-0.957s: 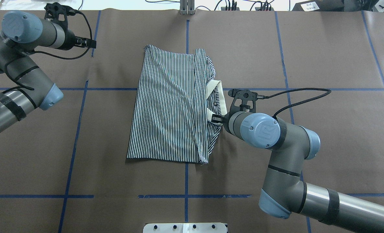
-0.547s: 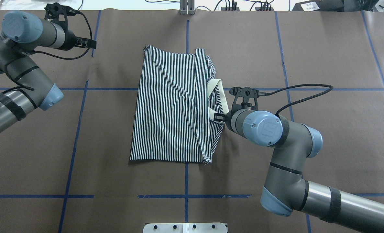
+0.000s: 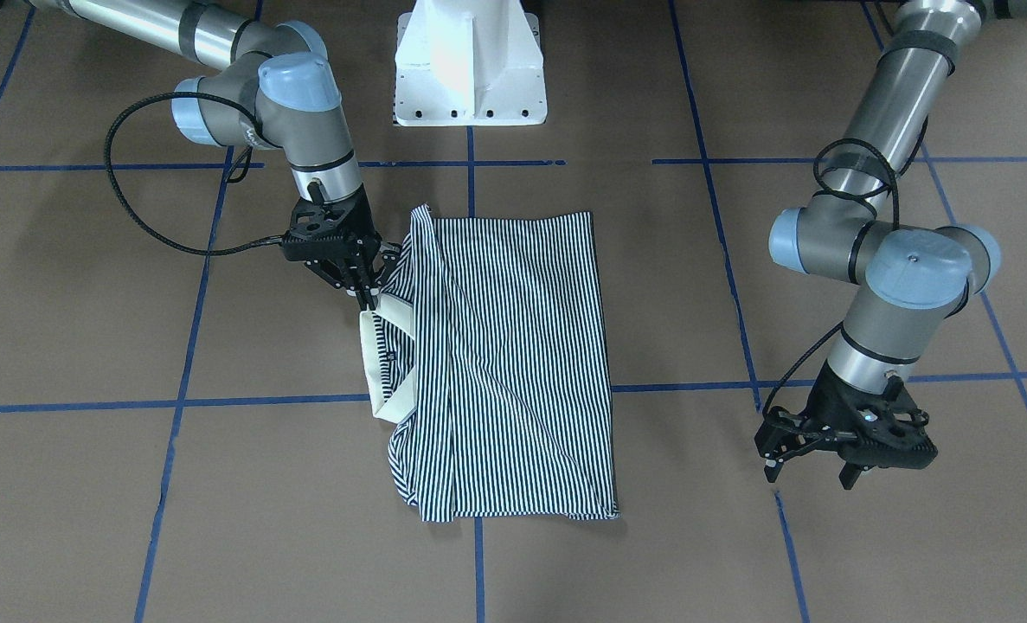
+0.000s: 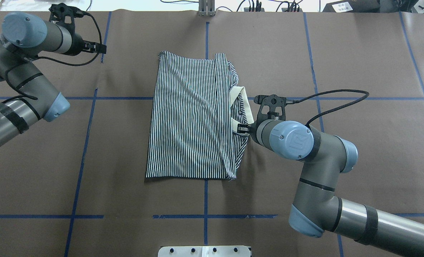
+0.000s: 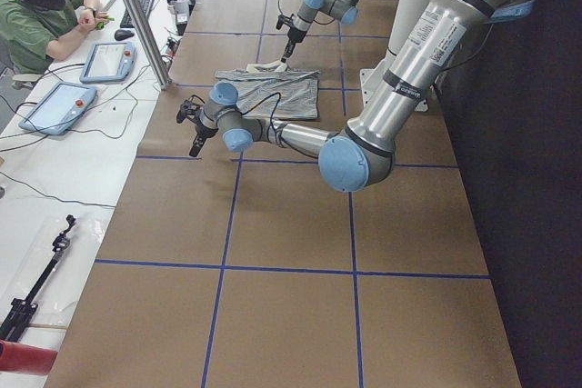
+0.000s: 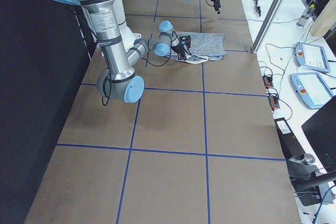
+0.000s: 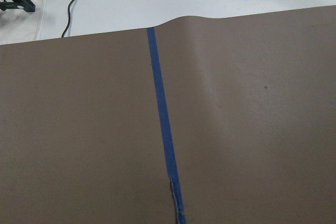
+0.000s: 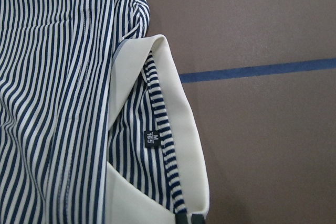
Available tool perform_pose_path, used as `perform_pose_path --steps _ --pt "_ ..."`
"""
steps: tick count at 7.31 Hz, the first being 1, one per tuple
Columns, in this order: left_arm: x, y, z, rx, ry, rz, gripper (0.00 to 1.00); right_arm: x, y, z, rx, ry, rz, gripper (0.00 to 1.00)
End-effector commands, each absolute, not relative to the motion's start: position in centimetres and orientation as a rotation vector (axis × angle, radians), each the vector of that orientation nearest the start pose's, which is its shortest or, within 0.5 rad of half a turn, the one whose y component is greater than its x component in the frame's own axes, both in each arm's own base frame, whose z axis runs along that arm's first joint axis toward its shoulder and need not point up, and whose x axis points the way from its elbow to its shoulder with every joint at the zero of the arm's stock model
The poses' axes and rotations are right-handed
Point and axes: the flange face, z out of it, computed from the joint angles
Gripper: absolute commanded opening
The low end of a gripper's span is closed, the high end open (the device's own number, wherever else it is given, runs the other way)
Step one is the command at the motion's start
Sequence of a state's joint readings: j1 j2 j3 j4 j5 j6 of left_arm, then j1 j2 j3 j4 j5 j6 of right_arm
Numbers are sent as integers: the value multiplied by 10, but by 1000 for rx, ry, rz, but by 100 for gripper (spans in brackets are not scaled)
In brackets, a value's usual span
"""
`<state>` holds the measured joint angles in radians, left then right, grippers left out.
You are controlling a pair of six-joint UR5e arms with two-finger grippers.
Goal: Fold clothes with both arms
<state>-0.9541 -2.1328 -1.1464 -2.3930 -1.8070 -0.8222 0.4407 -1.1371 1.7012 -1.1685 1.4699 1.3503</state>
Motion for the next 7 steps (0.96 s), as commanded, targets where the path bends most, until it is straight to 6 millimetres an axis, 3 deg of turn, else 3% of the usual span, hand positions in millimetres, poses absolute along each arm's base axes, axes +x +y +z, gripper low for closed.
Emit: perform_pose_path --steps 1,3,5,7 --pt "345 -676 442 575 793 -75 100 -513 -405 295 387 -852 215 100" --pt "345 -676 442 575 793 -75 100 -499 -389 267 384 -765 130 100" --pt "345 -677 442 574 792 -76 100 -528 -364 230 383 -718 10 100" --pt "345 -676 442 575 793 -75 100 -547 -343 214 374 -714 -55 100"
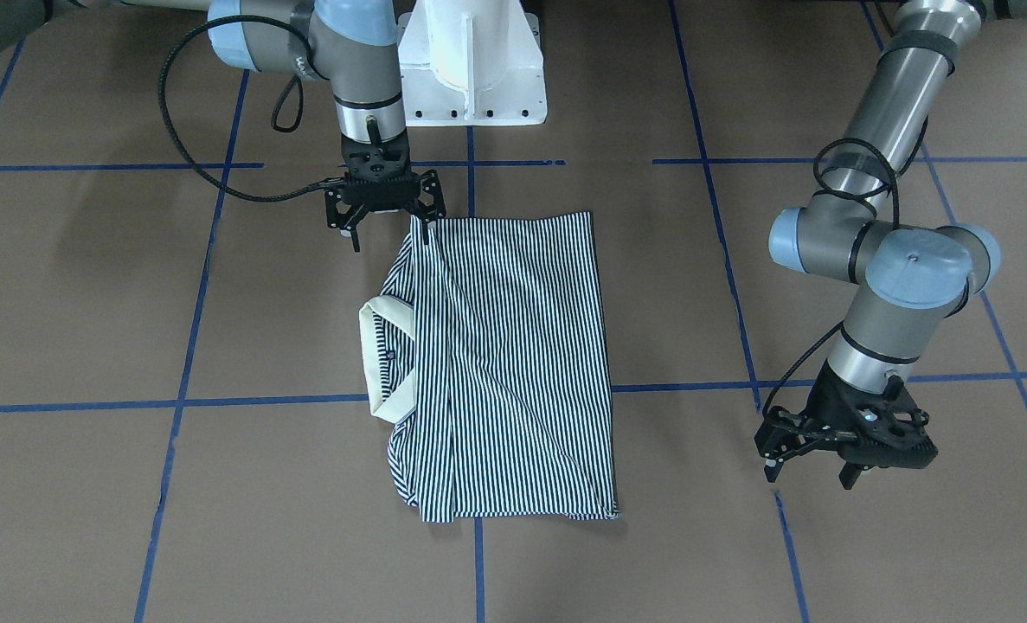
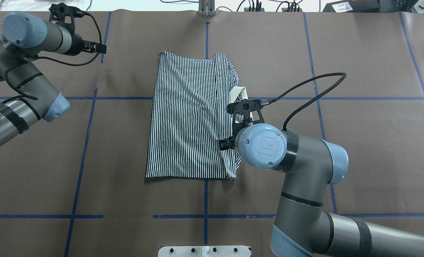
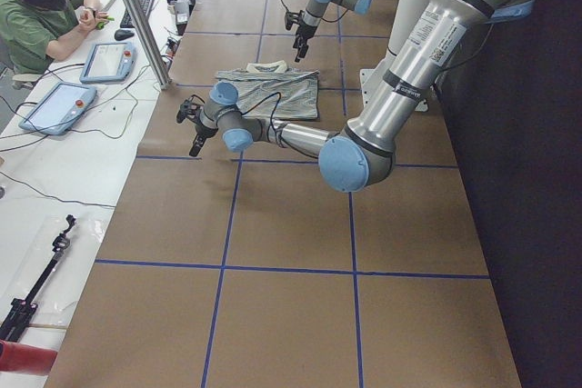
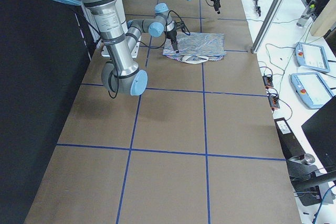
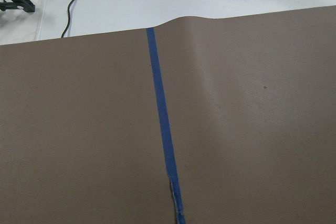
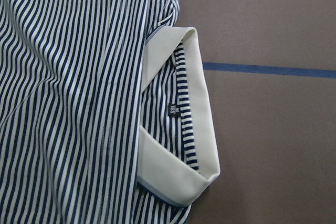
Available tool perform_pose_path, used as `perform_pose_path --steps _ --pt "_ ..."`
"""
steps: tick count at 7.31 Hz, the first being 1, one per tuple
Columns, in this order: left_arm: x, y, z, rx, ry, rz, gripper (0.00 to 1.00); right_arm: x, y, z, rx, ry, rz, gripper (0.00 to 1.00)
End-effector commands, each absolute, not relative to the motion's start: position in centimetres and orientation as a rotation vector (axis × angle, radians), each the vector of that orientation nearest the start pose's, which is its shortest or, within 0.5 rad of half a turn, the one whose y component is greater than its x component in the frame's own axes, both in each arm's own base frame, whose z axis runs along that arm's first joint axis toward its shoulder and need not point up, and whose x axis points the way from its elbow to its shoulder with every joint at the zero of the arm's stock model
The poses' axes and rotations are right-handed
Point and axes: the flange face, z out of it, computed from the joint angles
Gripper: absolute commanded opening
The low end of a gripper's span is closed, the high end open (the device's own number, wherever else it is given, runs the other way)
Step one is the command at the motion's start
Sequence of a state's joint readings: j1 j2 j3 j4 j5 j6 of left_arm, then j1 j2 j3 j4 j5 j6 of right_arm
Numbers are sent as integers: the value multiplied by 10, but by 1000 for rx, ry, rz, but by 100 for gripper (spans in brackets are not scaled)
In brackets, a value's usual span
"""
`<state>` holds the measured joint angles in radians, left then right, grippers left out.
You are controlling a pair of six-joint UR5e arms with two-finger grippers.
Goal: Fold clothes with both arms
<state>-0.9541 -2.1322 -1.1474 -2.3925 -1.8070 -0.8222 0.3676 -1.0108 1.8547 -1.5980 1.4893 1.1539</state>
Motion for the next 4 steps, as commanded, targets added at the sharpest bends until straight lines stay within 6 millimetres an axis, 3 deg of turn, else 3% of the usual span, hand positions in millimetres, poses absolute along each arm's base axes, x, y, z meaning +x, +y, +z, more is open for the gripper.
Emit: perform_pose_path --steps 1,2,4 --pt "345 -676 442 575 793 -75 100 -556 -333 209 361 -690 -72 99" --pt "345 -676 442 575 793 -75 100 -561 -327 207 356 -655 -82 87" --pt "345 -676 441 575 795 -78 100 -583 -302 209 385 -605 -118 73"
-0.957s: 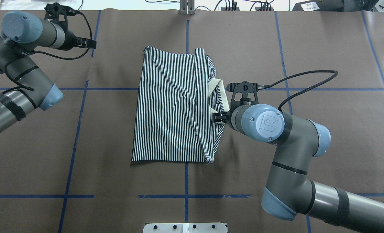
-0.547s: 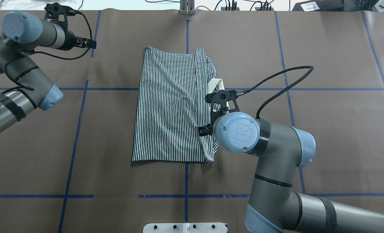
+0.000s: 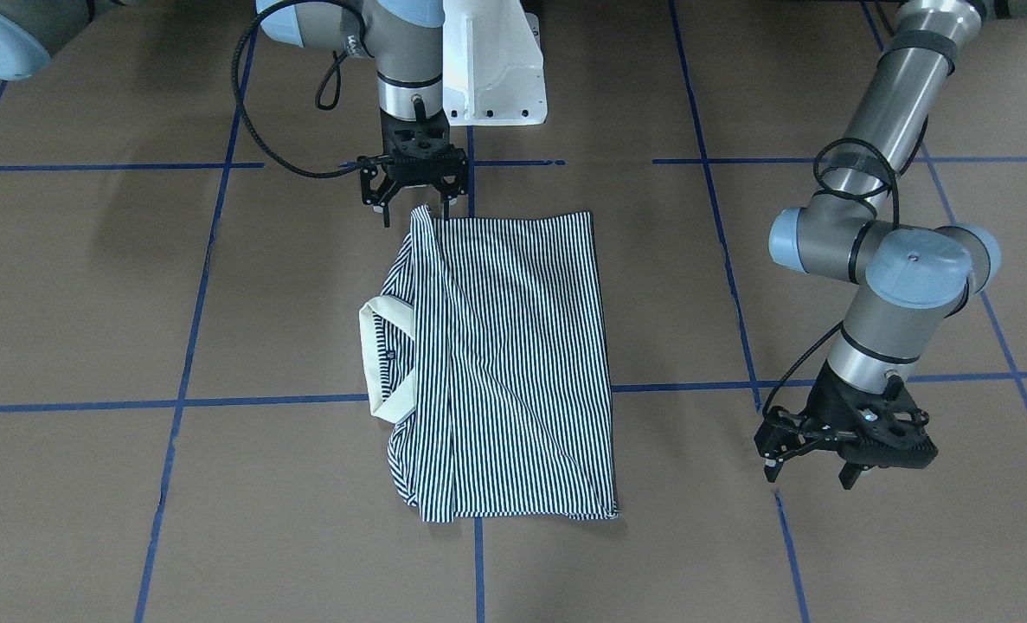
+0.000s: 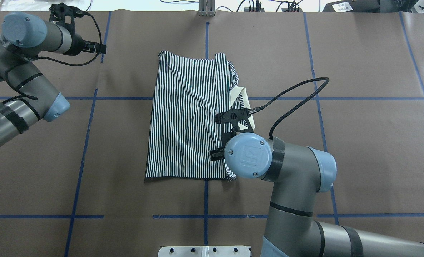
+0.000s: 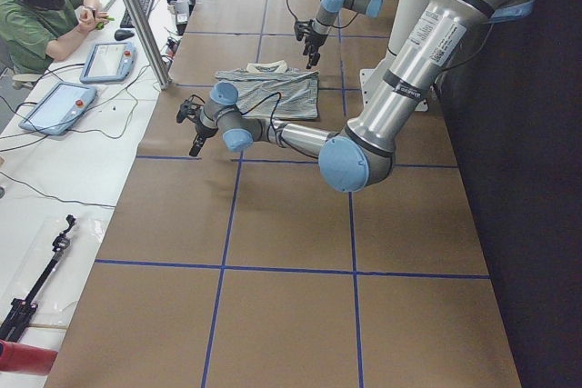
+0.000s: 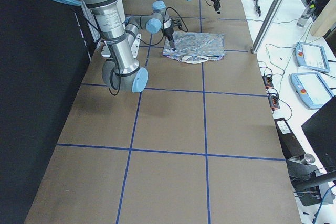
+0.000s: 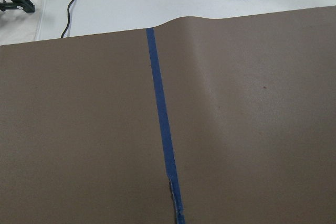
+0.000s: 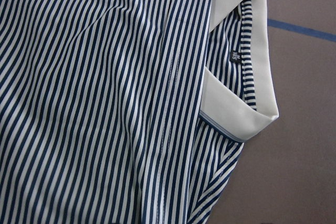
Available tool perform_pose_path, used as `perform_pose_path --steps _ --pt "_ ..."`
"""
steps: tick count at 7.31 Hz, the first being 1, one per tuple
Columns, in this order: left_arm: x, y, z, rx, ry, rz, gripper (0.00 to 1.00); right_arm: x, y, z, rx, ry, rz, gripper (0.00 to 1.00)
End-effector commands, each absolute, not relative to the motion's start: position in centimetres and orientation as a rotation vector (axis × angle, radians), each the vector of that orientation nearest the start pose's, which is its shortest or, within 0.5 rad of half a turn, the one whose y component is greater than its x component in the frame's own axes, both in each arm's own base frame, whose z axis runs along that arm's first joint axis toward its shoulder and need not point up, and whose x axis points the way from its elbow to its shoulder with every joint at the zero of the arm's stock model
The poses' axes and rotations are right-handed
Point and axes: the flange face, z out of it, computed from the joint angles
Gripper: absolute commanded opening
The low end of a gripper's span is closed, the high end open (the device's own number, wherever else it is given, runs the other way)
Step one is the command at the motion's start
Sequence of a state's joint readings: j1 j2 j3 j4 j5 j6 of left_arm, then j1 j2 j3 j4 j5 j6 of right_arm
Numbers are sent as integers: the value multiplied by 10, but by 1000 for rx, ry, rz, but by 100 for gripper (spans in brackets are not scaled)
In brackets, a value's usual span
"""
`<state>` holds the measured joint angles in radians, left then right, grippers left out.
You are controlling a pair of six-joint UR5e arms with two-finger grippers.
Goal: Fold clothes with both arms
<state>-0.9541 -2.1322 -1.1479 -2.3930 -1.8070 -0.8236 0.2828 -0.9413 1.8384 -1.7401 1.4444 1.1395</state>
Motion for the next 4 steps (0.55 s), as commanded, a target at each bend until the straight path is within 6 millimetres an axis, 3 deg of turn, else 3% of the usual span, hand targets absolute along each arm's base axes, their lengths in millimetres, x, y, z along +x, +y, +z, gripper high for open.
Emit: perform_pose_path --steps 1,4 --pt "344 -675 437 581 800 -77 100 -597 -304 215 382 -575 -137 62" --pt "345 -675 436 582 801 -75 100 -608 -304 224 395 -517 -246 45"
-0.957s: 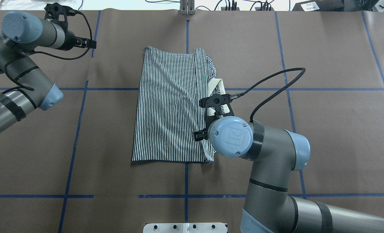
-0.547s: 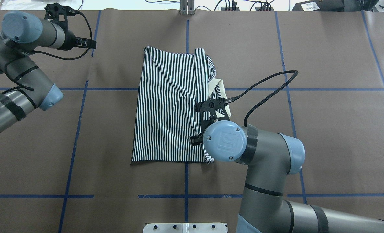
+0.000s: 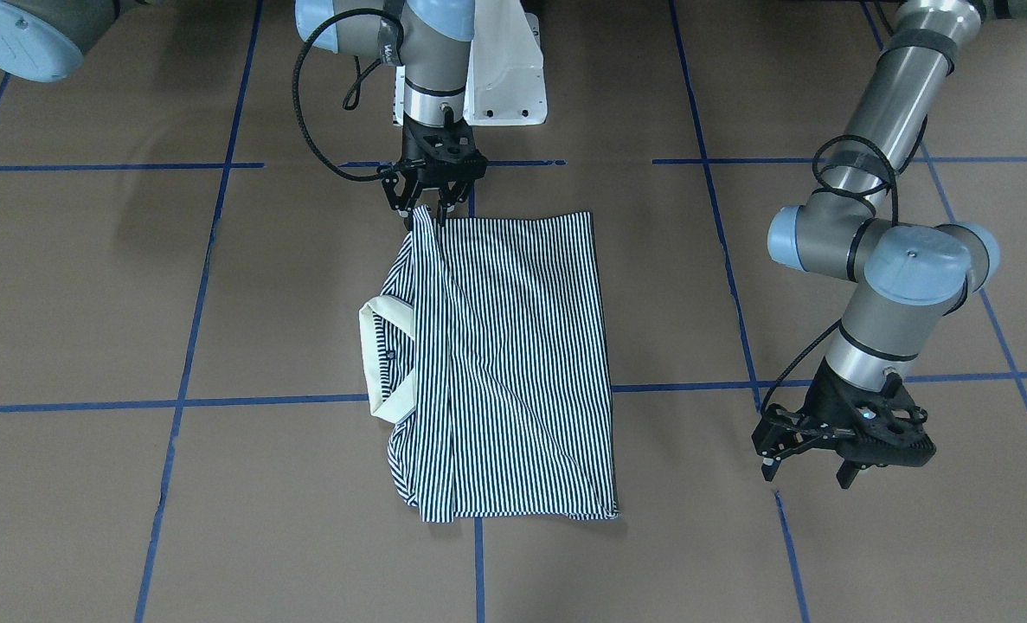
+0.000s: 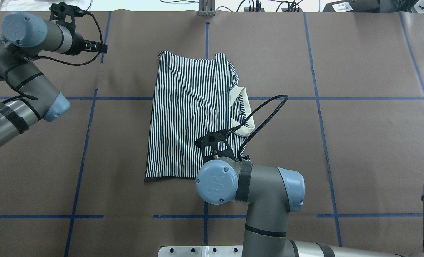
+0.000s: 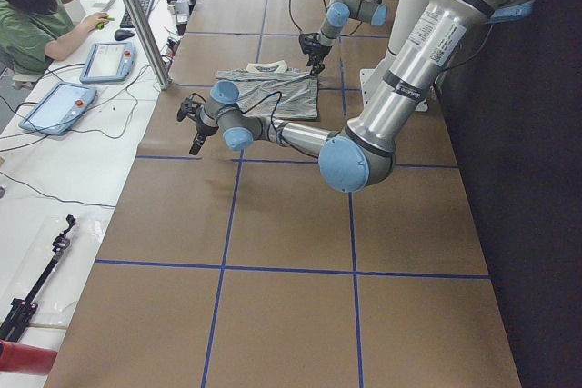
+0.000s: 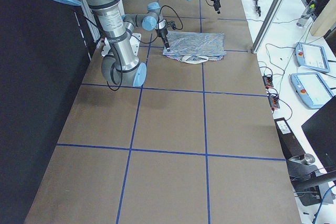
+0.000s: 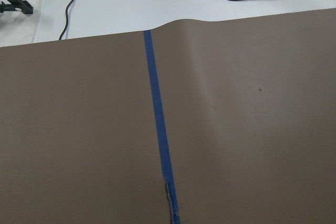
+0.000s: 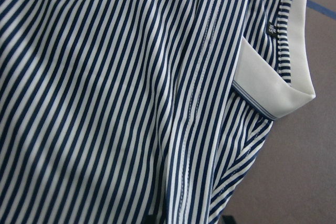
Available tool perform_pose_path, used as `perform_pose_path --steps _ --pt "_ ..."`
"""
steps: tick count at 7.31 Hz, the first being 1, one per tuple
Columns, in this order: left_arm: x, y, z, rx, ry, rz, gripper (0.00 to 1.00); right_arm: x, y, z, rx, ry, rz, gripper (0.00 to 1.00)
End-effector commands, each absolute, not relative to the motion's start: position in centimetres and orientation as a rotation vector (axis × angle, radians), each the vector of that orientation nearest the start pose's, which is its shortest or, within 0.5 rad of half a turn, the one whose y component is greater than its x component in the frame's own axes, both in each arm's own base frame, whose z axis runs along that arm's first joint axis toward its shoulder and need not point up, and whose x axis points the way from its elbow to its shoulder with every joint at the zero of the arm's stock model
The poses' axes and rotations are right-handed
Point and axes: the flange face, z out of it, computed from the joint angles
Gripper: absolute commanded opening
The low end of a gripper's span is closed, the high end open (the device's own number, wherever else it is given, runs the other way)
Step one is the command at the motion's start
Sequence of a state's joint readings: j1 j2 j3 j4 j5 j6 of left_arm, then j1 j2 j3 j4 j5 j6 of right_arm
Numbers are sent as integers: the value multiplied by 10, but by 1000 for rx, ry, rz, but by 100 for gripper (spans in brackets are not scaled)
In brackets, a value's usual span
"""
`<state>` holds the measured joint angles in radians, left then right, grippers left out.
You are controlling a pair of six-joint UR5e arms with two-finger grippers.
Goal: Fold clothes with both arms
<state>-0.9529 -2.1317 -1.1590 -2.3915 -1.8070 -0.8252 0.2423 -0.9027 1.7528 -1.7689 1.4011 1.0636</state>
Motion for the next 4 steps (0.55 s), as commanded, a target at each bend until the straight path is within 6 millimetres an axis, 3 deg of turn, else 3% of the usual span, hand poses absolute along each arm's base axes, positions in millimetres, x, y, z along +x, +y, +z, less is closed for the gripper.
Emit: perform_pose_path --steps 1,2,3,4 --pt "345 -675 436 582 801 -75 100 -606 -304 225 397 -487 -284 40" --pt "345 -675 437 580 800 -75 100 -606 -305 228 399 -477 -295 34" --pt "345 -675 438 579 799 -76 100 -605 -306 227 404 -477 -307 18" --pt "345 -675 437 580 800 -75 100 -604 -306 227 405 -477 -307 13"
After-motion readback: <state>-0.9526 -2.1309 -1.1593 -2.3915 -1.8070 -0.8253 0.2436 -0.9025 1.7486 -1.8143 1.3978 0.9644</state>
